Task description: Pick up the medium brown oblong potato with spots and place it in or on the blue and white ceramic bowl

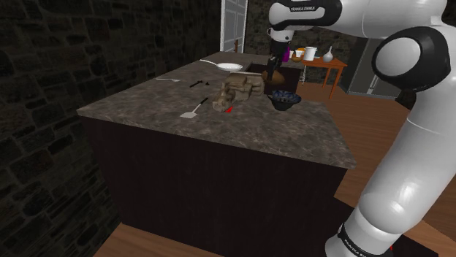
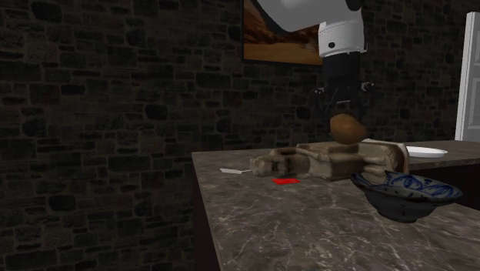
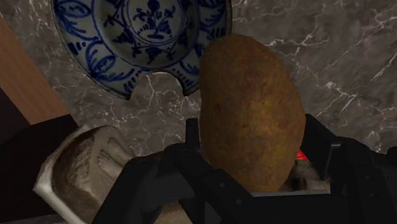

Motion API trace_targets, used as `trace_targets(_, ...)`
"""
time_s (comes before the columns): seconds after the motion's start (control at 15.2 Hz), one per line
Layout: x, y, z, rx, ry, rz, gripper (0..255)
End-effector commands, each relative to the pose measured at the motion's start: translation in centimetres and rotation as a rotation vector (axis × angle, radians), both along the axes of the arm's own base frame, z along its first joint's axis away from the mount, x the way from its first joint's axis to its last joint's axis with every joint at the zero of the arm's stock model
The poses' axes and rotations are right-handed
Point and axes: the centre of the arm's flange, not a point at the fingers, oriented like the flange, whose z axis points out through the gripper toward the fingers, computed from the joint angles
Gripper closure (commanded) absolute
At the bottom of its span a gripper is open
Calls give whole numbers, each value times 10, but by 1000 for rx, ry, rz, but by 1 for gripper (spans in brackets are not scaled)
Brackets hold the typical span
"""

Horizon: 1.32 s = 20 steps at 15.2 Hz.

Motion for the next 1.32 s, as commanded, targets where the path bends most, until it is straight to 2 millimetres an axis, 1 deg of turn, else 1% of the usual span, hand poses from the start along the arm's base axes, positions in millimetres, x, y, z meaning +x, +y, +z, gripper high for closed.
trace_targets(0.0,-6,-25,2,0,0,2,255)
trace_targets(0.4,-27,-102,4,0,0,2,255)
trace_targets(0.46,-29,-110,4,0,0,2,255)
trace_targets(1.25,-29,-110,-60,0,0,2,255)
